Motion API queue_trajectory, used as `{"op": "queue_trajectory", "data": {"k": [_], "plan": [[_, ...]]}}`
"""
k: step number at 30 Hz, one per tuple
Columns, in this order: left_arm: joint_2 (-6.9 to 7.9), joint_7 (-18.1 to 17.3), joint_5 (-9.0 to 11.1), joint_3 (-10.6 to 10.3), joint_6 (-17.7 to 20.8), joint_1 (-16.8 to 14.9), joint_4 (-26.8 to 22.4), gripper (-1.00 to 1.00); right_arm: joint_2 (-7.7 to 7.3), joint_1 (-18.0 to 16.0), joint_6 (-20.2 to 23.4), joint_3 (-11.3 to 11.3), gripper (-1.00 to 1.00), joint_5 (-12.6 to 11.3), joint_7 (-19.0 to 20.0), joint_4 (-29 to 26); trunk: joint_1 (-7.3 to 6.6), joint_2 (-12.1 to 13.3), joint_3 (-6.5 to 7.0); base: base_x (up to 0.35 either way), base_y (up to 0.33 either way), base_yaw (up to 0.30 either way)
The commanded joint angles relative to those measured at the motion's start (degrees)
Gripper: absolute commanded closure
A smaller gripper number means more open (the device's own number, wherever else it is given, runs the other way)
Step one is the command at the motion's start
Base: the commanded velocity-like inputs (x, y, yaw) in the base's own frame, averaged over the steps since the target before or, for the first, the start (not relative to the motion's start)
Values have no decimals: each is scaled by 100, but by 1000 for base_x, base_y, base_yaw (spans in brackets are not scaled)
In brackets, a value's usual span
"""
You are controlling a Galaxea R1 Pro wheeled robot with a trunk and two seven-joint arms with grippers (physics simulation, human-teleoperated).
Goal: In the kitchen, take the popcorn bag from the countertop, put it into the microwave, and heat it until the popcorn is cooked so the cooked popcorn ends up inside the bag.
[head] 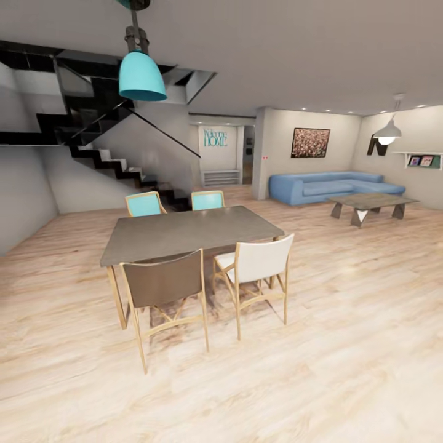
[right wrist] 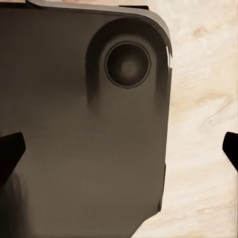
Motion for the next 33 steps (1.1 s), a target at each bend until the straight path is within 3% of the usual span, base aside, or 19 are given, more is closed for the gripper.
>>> {"op": "queue_trajectory", "data": {"k": [1, 6, 7, 10, 12, 14, 33], "plan": [[0, 0, 1, 0, -6, 1, -6, -100, -3, -1, -17, 2, -100, -1, 3, 0, 0, -3, -1, 0, 0, 279], [-31, 5, 82, 53, -16, 1, -181, -100, -3, -1, -17, 7, -100, 0, 3, 4, 0, -3, 14, 0, 0, 280], [-33, 7, 182, 103, -15, 1, -235, -100, 1, -1, -17, 5, -100, 0, 3, 5, 0, -3, 17, 0, 0, 279], [-26, 8, 755, 384, -14, 1, -288, -100, 15, -1, -17, 3, -100, -7, 3, 5, 0, -3, 26, 0, 0, 279], [-14, 4, 1074, 460, -20, 1, -314, -100, 7, -1, -22, 2, -100, -17, 3, 7, 0, -3, 32, 0, 0, 279], [-21, 0, 1221, 489, -22, 1, -335, -100, -5, -1, -25, -4, -100, -23, 2, 7, 0, -3, 39, 0, 0, 280], [-27, 9, 1362, 525, -23, 1, -349, -100, -51, -1, -156, 9, -100, 18, -2, -1, 0, -3, 49, 0, 0, 281]]}}
